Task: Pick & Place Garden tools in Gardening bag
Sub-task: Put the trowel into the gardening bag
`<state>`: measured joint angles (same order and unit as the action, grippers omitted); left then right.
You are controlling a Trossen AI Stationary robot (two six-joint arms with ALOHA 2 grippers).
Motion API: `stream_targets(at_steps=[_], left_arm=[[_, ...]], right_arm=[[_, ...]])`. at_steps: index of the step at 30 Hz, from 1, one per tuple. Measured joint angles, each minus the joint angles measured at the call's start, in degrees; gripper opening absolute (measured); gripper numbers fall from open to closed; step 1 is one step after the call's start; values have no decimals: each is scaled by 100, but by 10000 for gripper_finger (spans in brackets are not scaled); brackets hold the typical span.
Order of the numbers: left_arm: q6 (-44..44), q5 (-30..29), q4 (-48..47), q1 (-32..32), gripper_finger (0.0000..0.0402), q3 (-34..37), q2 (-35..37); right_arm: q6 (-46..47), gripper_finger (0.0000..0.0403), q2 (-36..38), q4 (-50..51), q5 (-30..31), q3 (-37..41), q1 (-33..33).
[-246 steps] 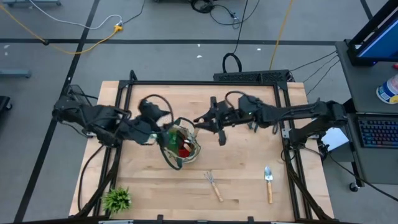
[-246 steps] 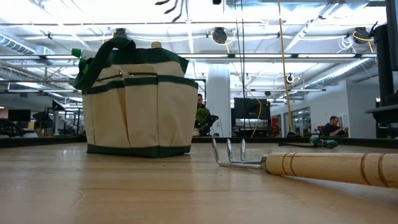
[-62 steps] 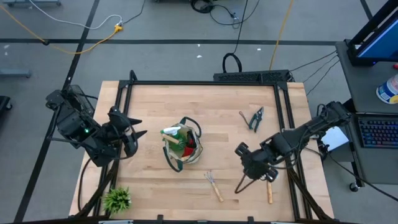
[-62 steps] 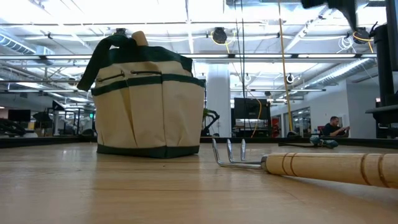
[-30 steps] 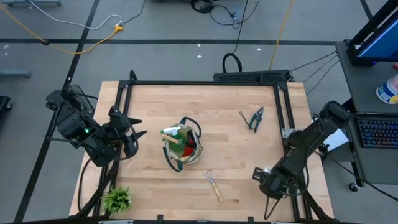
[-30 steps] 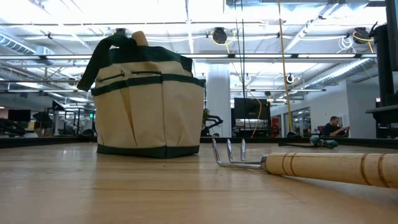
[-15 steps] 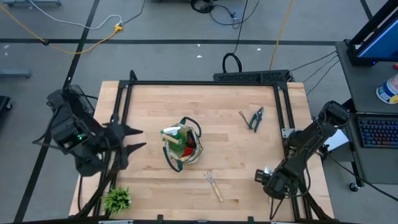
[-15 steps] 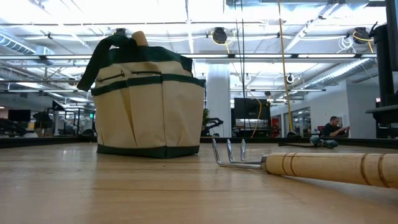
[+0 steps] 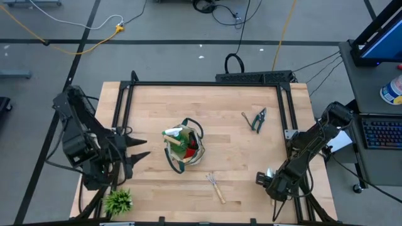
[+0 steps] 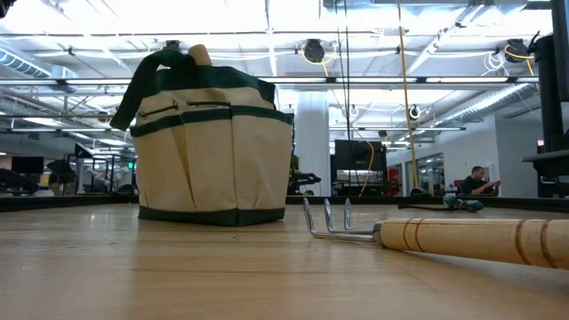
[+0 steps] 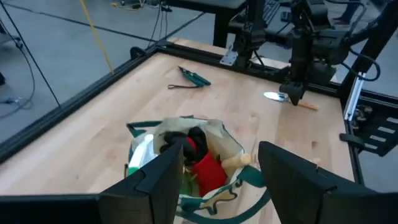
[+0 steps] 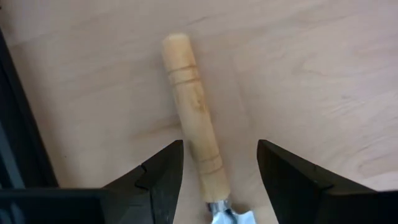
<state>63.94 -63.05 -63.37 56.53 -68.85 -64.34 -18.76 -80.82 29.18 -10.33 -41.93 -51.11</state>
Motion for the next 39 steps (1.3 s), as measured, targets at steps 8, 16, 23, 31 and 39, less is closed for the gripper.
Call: stream_targets(at_steps=[8, 16, 23, 31, 39], left_arm=[[-1482, 566, 2280, -449, 216, 1365, 888], [-3441, 1934, 4423, -1292, 216, 2540, 1868], [-3971, 2901, 4870, -1884, 216, 3093, 2530], [-4140, 3616, 4878, -2273, 216, 3447, 3184], [-4420, 3850, 4858, -2408, 216, 3762, 3874]], right_arm=[[2, 196, 0, -117, -17, 0, 0], [54, 196, 0, -117, -9, 0, 0], [157, 193, -255, -188, -8, -2, 5], [160, 131, -607, -484, -9, -22, 103], [581, 55, -617, -540, -222, -11, 664]])
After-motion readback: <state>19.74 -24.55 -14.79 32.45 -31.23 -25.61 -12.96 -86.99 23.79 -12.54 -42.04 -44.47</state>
